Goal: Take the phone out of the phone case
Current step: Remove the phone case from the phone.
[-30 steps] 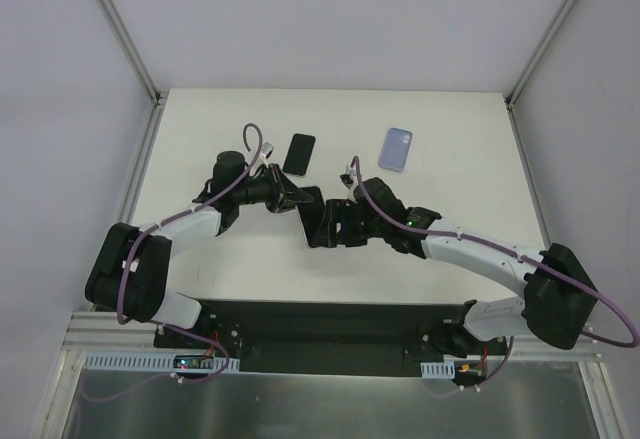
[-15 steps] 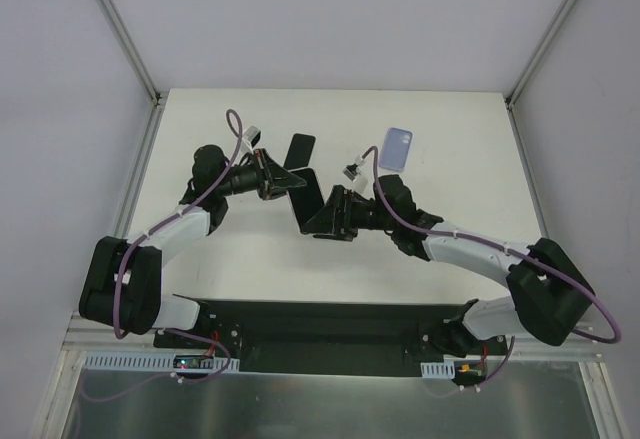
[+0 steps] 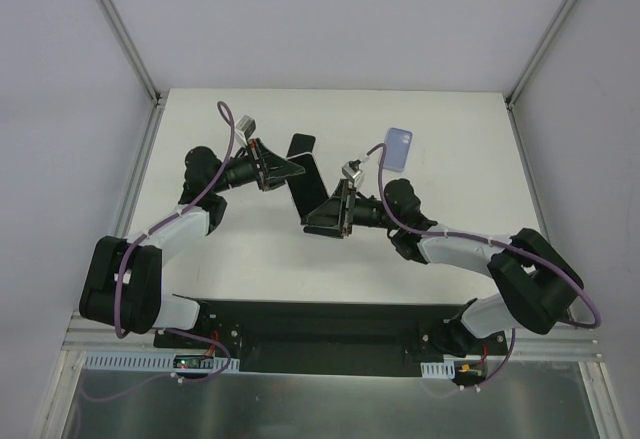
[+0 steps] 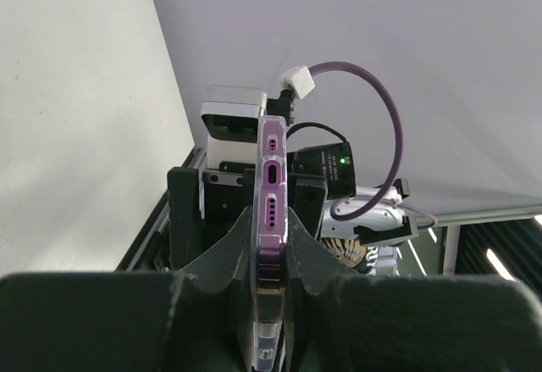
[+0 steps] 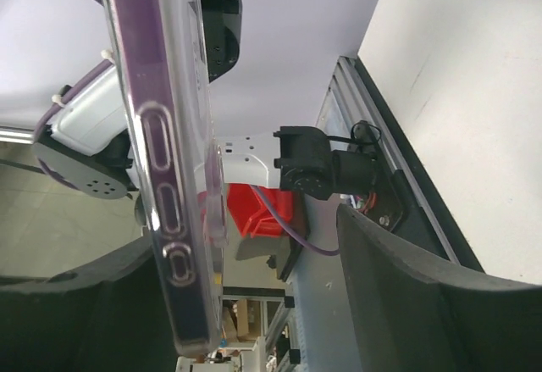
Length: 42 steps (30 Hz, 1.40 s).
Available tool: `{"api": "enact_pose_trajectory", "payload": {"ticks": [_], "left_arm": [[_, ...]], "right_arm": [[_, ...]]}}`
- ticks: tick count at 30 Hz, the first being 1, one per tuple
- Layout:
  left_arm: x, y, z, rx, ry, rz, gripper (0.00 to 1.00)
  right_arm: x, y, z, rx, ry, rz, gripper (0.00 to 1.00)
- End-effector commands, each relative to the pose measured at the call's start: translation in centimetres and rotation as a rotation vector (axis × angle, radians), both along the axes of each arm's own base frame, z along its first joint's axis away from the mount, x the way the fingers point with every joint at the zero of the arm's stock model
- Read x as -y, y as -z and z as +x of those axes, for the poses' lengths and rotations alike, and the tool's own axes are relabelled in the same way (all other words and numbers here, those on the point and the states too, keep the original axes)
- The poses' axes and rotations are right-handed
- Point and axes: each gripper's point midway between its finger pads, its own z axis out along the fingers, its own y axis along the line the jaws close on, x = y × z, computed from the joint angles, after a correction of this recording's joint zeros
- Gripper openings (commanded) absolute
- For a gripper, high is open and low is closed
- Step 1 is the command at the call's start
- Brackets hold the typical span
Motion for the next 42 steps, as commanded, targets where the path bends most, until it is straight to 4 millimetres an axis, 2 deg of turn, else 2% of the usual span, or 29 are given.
{"api": "enact_pose_trajectory", "payload": {"ticks": [1, 6, 11, 19, 22, 25, 27, 28, 32, 34, 38, 40, 42], "left_arm": [[-0.6, -2.6, -0.2, 0.089, 0.001, -0.055, 0.0], [-0.7, -1.9, 0.1, 0.068, 0.0, -0.048, 0.0], [-0.7, -1.8, 0.2, 0.067, 0.0, -0.047, 0.0], [-0.7, -1.7, 0.1, 0.065, 0.001, -0.045, 0.0], [-0.8, -1.6, 0.1, 0.062, -0.001, -0.044, 0.0], [-0.9, -1.6, 0.1, 0.065, -0.002, -0.044, 0.0], [-1.0, -1.5, 0.1, 0.062, -0.004, -0.043, 0.0], [-1.0, -1.4, 0.0, 0.061, -0.001, -0.042, 0.0], [-1.0, -1.4, 0.0, 0.061, -0.001, -0.043, 0.0], [-1.0, -1.5, 0.0, 0.061, -0.003, -0.045, 0.0], [-1.1, -1.7, 0.0, 0.064, -0.003, -0.046, 0.0], [-1.1, -1.8, -0.1, 0.066, -0.003, -0.048, 0.0], [-1.1, -1.8, -0.1, 0.067, -0.002, -0.049, 0.0]], "right_arm": [[0.8, -2.3, 0.4, 0.036, 0.001, 0.117, 0.68], [2.0, -3.6, 1.4, 0.069, 0.042, 0.141, 0.67], [2.4, -4.3, 1.6, 0.091, 0.047, 0.143, 0.61], [2.4, -5.2, 1.8, 0.107, 0.05, 0.16, 0.41], [2.7, -5.3, 2.0, 0.105, 0.062, 0.161, 0.4], [3.2, -5.2, 2.3, 0.1, 0.081, 0.162, 0.48], [3.7, -5.1, 2.6, 0.096, 0.096, 0.161, 0.49], [3.7, -5.2, 2.5, 0.097, 0.096, 0.163, 0.47], [3.5, -5.6, 2.5, 0.107, 0.082, 0.17, 0.32], [3.1, -6.2, 2.4, 0.116, 0.063, 0.177, 0.33], [1.8, -6.5, 1.3, 0.124, -0.013, 0.179, 0.46], [1.2, -6.7, 0.9, 0.129, -0.035, 0.182, 0.48], [0.8, -6.5, 0.5, 0.124, -0.05, 0.179, 0.44]]}}
